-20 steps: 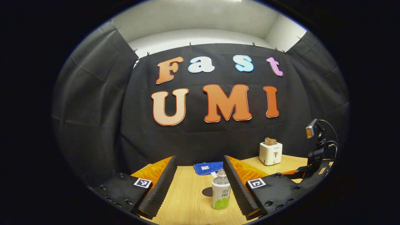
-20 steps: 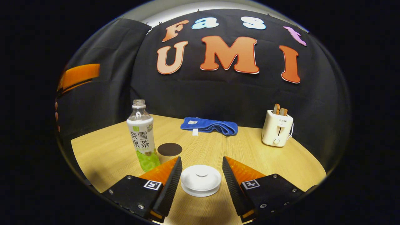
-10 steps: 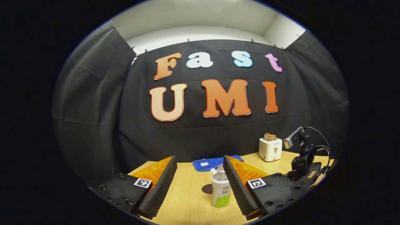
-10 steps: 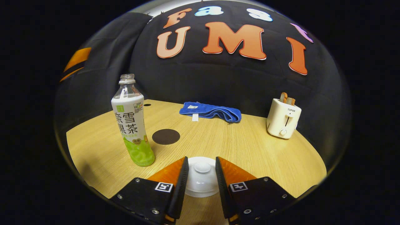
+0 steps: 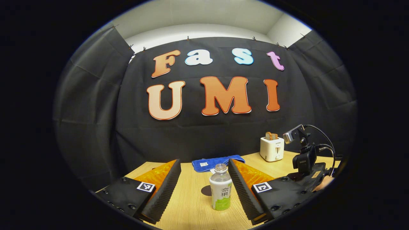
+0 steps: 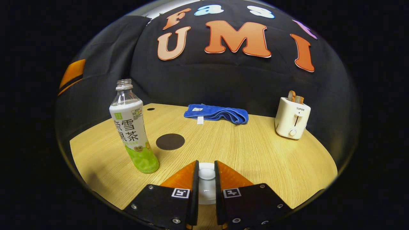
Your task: Open the teacup lid with one hand, grasp the water bottle and pour water into the teacup with the other hand; after pouring, place the water bottle on the coaster and then close the teacup lid.
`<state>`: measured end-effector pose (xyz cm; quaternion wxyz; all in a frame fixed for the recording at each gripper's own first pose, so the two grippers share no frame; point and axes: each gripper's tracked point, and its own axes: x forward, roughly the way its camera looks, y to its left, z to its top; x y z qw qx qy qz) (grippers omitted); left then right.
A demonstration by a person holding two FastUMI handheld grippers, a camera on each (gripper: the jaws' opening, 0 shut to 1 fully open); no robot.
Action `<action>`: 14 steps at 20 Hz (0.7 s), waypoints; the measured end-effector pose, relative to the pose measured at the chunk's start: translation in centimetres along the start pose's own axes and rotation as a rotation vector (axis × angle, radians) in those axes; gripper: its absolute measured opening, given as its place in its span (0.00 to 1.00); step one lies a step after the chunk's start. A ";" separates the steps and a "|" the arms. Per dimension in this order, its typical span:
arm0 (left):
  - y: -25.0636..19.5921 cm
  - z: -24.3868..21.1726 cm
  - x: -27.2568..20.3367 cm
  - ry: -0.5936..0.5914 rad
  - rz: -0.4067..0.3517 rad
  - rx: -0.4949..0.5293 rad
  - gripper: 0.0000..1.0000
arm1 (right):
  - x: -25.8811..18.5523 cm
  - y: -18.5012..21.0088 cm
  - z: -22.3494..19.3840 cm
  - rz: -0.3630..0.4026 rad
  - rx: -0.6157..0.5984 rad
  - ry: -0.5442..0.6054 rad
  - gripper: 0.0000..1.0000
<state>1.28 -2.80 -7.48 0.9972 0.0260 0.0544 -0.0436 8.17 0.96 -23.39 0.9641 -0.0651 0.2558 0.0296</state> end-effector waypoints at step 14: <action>-3.9 -7.5 2.0 0.093 -0.099 -0.046 0.96 | -3.9 -1.3 4.8 0.014 0.074 -0.155 0.22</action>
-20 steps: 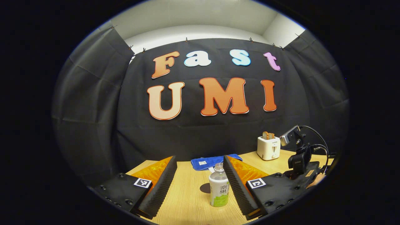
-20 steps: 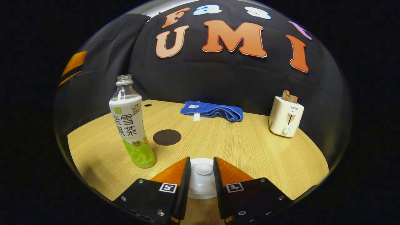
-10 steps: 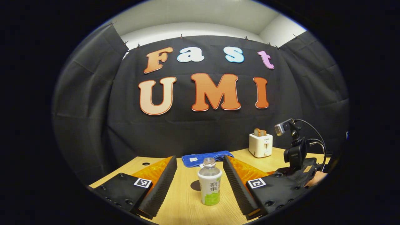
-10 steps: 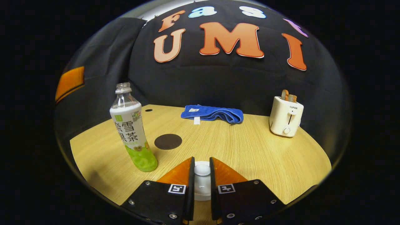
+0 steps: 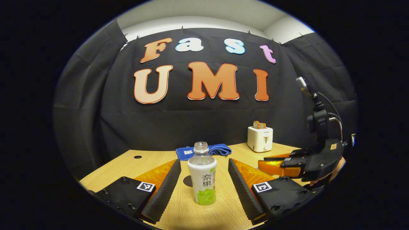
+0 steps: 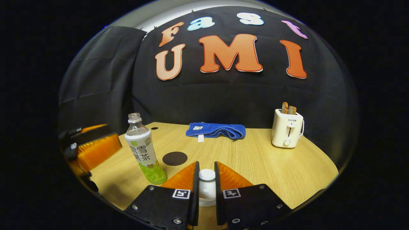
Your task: Open the teacup lid with one hand, grasp the water bottle and pour water into the teacup with the other hand; after pouring, place the water bottle on the coaster and then close the teacup lid.
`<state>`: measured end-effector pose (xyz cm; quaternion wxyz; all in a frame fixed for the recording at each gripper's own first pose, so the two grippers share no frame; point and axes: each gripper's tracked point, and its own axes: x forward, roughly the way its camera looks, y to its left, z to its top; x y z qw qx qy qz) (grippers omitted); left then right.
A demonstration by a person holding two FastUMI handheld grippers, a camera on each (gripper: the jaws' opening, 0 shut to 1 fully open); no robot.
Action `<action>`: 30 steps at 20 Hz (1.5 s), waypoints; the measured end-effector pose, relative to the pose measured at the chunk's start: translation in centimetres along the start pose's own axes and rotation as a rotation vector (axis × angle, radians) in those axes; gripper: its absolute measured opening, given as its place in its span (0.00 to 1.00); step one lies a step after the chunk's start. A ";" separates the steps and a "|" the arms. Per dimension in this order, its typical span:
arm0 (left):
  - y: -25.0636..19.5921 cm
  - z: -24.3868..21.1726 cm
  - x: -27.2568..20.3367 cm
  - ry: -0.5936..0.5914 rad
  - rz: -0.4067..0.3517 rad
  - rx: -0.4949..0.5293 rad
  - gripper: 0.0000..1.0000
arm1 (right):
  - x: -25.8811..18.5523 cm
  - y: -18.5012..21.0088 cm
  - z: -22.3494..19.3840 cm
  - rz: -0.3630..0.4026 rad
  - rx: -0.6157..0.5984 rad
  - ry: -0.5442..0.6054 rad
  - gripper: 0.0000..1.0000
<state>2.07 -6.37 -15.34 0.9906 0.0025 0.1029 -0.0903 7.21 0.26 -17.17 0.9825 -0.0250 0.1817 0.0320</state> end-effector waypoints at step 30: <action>1.6 -8.6 6.8 0.145 0.106 0.101 0.65 | -1.8 -2.7 1.8 -0.017 0.010 -0.063 0.22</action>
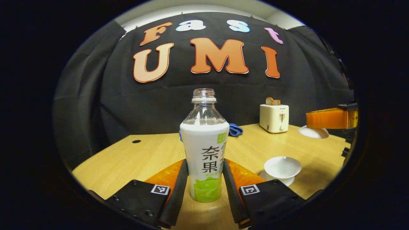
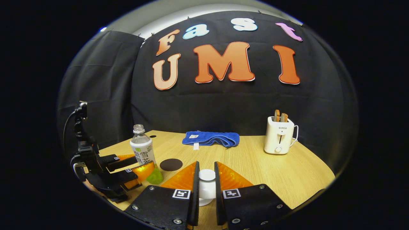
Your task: Open the teacup lid with one hand, grasp the water bottle and pour water into the teacup with the other hand; after pouring, place the water bottle on the coaster and then close the teacup lid.
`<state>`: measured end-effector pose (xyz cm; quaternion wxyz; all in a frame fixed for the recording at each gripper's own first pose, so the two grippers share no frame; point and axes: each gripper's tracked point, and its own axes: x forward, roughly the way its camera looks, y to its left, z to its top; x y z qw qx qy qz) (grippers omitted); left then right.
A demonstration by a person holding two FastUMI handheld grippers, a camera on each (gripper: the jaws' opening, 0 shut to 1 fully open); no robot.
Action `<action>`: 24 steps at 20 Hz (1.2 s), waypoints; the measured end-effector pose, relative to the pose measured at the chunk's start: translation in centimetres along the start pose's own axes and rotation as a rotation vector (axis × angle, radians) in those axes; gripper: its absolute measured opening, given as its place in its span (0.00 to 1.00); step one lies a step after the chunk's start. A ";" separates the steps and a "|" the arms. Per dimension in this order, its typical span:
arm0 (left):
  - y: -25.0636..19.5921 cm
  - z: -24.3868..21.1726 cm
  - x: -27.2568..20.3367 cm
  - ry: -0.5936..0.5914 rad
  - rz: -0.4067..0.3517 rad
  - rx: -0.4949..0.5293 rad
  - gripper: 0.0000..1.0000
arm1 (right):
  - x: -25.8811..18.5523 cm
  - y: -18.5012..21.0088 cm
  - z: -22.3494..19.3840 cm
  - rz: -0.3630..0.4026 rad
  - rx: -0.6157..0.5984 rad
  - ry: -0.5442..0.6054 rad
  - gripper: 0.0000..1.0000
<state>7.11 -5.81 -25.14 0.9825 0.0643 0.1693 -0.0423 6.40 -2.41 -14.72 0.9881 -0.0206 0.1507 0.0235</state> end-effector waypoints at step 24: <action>-2.6 1.1 0.9 -0.052 0.000 1.046 0.64 | -0.8 -4.5 1.5 -0.077 0.020 -0.022 0.22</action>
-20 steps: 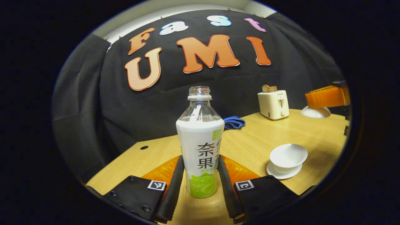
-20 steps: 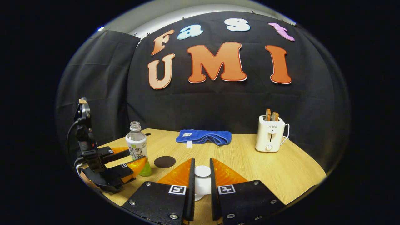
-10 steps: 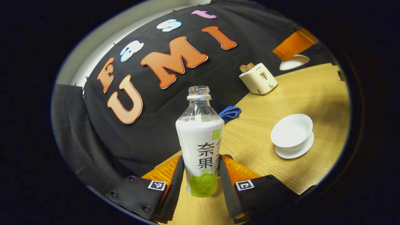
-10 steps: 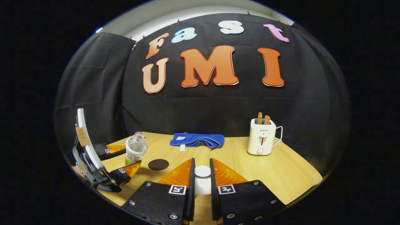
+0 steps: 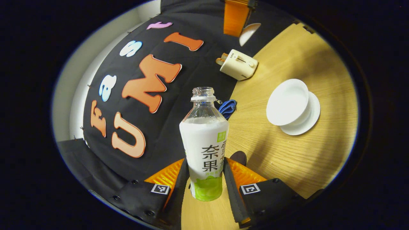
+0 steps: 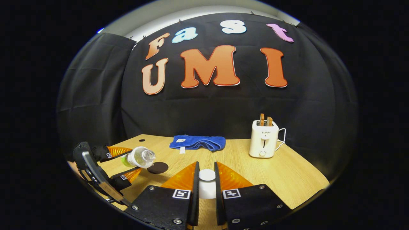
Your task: Open the teacup lid with one hand, grasp the water bottle and pour water into the teacup with the other hand; after pouring, place the water bottle on the coaster and then close the teacup lid.
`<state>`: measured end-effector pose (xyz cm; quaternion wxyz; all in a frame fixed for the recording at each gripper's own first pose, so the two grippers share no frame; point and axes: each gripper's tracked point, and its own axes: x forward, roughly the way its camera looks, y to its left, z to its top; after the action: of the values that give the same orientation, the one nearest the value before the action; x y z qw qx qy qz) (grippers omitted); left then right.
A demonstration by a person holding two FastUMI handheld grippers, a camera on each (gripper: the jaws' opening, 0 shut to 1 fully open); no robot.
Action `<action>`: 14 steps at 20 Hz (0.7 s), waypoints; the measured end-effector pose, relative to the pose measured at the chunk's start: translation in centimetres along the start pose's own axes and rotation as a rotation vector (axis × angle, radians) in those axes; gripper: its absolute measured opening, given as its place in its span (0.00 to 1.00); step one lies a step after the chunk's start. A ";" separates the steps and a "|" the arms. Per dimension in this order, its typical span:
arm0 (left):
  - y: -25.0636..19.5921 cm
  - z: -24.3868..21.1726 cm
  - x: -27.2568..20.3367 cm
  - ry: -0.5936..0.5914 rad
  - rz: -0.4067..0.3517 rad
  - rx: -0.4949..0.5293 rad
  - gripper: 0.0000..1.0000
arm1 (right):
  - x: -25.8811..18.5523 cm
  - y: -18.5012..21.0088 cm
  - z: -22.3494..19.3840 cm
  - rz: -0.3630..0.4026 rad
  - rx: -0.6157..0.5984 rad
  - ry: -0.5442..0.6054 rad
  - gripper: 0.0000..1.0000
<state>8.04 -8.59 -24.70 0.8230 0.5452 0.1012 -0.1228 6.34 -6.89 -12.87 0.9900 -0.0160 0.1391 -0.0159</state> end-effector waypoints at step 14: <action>-1.0 0.5 2.1 -0.022 -0.030 0.378 0.65 | 0.3 -1.5 -2.1 -0.017 -0.006 0.036 0.22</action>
<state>9.70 -9.63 -26.01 0.7051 0.6872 0.0752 -0.1579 6.04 -8.43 -14.92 0.9872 -0.0198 0.1566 -0.0241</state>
